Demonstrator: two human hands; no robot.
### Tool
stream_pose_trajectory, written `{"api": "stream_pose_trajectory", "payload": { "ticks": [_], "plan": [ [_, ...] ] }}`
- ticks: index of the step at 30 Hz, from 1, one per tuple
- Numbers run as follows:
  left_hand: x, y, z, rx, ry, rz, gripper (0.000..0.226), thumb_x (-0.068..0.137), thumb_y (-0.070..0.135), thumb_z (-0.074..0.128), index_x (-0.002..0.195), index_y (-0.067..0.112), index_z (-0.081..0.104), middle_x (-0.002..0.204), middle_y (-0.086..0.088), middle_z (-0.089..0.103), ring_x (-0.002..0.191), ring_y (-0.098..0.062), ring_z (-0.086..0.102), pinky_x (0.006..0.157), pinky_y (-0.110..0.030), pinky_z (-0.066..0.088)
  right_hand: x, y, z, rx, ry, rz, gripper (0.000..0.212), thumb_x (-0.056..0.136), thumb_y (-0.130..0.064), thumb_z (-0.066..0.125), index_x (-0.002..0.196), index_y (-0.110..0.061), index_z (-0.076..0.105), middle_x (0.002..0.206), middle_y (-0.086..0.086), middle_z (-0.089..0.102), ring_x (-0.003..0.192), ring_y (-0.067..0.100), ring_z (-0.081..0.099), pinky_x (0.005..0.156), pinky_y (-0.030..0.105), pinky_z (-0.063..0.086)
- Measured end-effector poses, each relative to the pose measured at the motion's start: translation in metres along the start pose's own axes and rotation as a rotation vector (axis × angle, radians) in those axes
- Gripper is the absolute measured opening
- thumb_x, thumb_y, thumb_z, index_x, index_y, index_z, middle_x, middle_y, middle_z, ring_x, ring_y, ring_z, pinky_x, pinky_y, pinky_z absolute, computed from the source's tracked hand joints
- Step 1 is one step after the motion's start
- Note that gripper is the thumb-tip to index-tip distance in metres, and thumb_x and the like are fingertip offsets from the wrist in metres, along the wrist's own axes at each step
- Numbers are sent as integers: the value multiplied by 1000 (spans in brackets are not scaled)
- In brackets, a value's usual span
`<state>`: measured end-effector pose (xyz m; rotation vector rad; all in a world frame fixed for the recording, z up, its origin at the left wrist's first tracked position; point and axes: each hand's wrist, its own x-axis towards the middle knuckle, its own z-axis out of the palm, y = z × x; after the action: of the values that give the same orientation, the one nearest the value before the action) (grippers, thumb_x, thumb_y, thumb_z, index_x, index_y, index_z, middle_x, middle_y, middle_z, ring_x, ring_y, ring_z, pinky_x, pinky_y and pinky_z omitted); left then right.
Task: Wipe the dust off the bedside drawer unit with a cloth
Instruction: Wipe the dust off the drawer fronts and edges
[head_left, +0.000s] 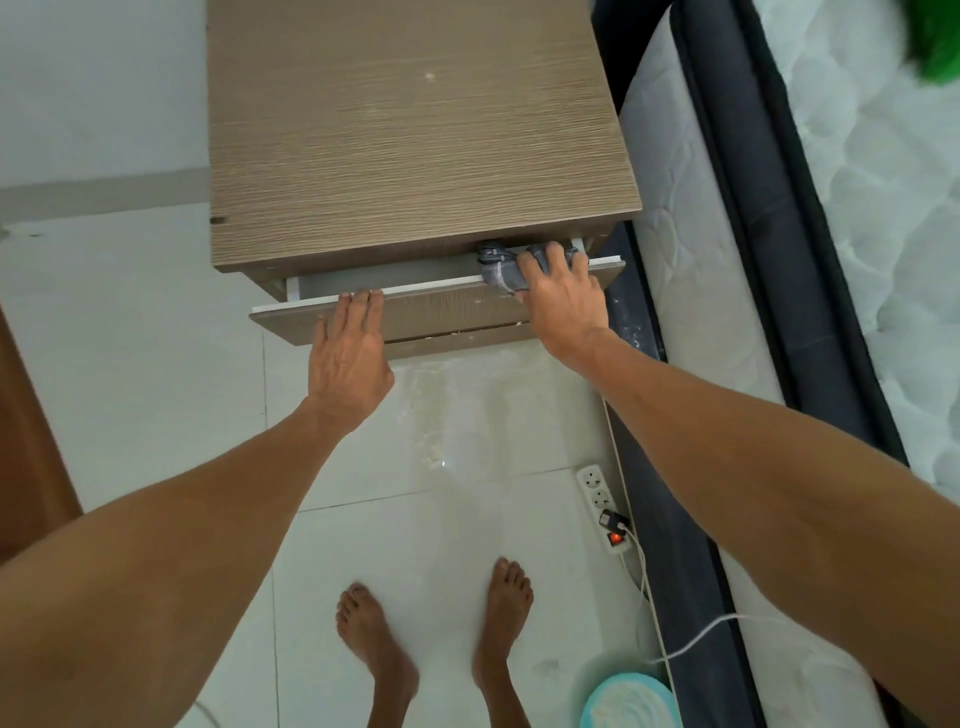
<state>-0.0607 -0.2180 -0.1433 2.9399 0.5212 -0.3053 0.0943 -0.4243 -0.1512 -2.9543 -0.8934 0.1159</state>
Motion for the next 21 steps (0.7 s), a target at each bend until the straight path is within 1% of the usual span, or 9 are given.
{"api": "stream_pose_trajectory", "payload": {
  "ticks": [4, 7, 12, 15, 18, 20, 21],
  "plan": [
    [-2, 0, 2, 20, 13, 1, 81, 82, 6, 62, 150, 6, 19, 156, -14, 25, 145, -33, 19, 116, -51, 23, -1, 30, -6, -8, -35, 18, 51, 88, -11, 66, 135, -13, 45, 130, 18, 46, 112, 42, 45, 81, 51, 50],
    [-2, 1, 2, 17, 19, -6, 81, 82, 6, 62, 150, 6, 19, 156, -14, 24, 145, -33, 19, 116, -51, 23, -1, 54, -8, -1, -56, 48, 54, 89, -8, 63, 138, -12, 41, 133, 20, 42, 116, 45, 41, 84, 53, 51],
    [-1, 4, 1, 2, 11, -22, 79, 84, 7, 59, 151, 6, 16, 157, -14, 22, 146, -32, 16, 117, -50, 21, -3, 69, -8, 12, -69, 115, 57, 88, -3, 63, 138, -11, 38, 137, 21, 36, 119, 46, 40, 85, 51, 50],
    [-3, 2, 0, -8, 7, -34, 80, 83, 10, 61, 150, 8, 17, 157, -14, 20, 146, -31, 15, 117, -51, 20, -3, 68, -4, 59, -89, 250, 54, 92, -6, 59, 140, -7, 34, 137, 24, 35, 117, 47, 42, 86, 52, 48],
    [-9, -5, 0, -3, 50, -80, 78, 81, 13, 65, 147, 5, 24, 154, -17, 25, 143, -33, 24, 114, -51, 25, -3, 67, -3, 132, -102, 402, 58, 92, -7, 59, 141, -3, 28, 135, 27, 38, 119, 48, 44, 91, 53, 46],
    [-14, -12, 2, 14, 62, -83, 78, 79, 14, 67, 145, 5, 26, 150, -18, 30, 138, -34, 30, 112, -52, 28, -1, 67, -3, 170, -120, 508, 58, 90, -6, 62, 138, 2, 31, 133, 27, 42, 117, 46, 48, 93, 50, 46],
    [-16, -14, 3, 24, 58, -79, 79, 79, 15, 68, 145, 5, 26, 149, -18, 31, 136, -34, 32, 111, -52, 29, 1, 70, -4, 196, -128, 571, 53, 90, -6, 62, 135, 4, 35, 131, 27, 44, 116, 44, 51, 94, 48, 47]
  ]
}}
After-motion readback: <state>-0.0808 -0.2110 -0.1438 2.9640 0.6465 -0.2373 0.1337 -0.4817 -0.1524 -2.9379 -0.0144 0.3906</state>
